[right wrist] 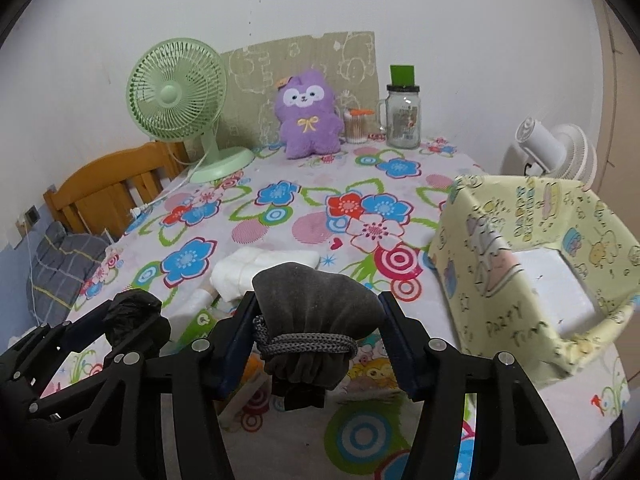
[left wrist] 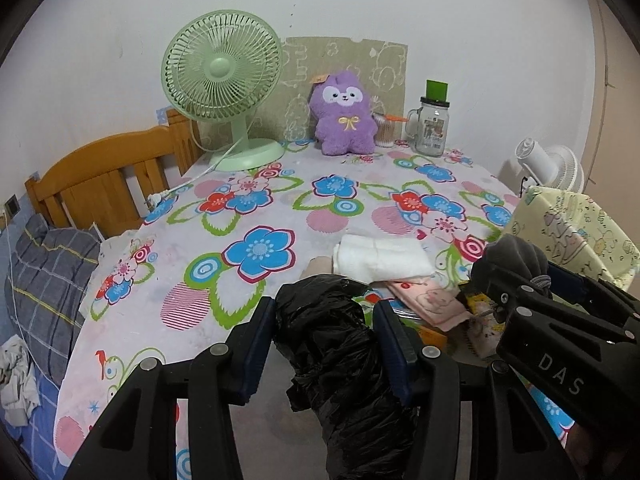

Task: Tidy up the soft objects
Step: 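Lift and carry the bundle and pouch toward the yellow-green paper box, then lower both items into the box and open both tools, then withdraw both tools from the box back over the table, then grasp the green tissue pack with the left tool while the right tool grasps the cartoon tissue pack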

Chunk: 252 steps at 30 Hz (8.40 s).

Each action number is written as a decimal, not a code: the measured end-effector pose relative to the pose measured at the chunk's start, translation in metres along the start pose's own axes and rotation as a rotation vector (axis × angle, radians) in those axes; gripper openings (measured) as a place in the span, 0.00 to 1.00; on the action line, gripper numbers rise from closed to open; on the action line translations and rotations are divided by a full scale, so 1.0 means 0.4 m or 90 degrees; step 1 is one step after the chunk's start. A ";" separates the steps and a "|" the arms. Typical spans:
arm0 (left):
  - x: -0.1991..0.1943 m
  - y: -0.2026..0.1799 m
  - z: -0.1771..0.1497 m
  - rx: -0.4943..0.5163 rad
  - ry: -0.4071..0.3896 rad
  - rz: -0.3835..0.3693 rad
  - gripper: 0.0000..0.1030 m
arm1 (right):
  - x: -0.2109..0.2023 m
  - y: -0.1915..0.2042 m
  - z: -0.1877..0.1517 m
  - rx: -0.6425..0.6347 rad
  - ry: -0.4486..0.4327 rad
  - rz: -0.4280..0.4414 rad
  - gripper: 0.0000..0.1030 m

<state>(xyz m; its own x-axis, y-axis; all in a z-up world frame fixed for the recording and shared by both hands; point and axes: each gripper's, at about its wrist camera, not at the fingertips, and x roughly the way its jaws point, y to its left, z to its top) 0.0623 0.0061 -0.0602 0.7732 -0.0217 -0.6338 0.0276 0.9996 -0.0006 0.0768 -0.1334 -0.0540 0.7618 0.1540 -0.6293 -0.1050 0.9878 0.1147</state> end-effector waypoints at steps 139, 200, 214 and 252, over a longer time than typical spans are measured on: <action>0.111 -0.514 0.158 0.128 0.034 -0.126 0.76 | -0.041 -0.414 0.114 0.097 0.011 -0.102 0.75; -0.144 -0.121 0.043 0.050 -0.050 -0.053 1.00 | -0.216 -0.018 0.024 -0.016 -0.085 -0.030 0.93; -0.075 -0.032 -0.002 0.010 -0.012 -0.041 1.00 | -0.136 0.019 -0.013 -0.038 -0.054 0.000 0.93; 0.125 -0.100 -0.060 0.047 0.089 -0.045 0.96 | 0.086 -0.036 -0.072 -0.023 0.063 -0.026 0.87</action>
<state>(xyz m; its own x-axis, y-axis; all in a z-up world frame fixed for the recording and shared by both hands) 0.0846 -0.0345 -0.1103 0.6720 -0.0848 -0.7357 0.1300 0.9915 0.0044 0.0862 -0.1415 -0.0995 0.6997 0.1128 -0.7055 -0.0986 0.9933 0.0609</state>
